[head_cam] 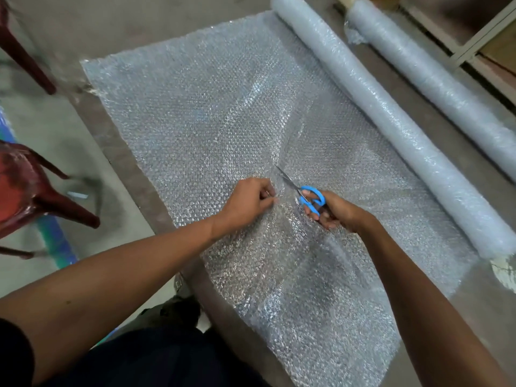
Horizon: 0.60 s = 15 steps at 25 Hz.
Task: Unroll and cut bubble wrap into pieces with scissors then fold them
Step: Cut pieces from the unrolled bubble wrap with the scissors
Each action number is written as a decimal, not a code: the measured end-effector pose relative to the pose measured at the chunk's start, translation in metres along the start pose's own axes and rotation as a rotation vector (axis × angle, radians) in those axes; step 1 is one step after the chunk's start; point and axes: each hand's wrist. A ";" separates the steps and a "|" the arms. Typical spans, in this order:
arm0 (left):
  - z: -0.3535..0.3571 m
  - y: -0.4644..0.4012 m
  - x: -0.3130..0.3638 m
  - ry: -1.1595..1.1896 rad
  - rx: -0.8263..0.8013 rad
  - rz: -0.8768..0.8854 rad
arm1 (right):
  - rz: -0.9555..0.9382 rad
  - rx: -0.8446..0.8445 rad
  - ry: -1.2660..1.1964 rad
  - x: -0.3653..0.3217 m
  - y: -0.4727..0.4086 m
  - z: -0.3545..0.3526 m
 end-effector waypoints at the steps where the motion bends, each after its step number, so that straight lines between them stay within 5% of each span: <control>1: -0.001 -0.001 0.000 0.021 -0.001 -0.013 | -0.002 -0.002 0.001 -0.002 -0.001 0.000; 15: -0.007 -0.003 0.006 0.069 -0.063 -0.118 | -0.046 0.025 0.060 -0.014 -0.015 0.007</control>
Point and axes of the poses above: each hand's wrist, its own y-axis away from the middle knuckle, its own z-axis out of the palm, x = y × z, and after that the axes turned 8 degrees about y, right-handed
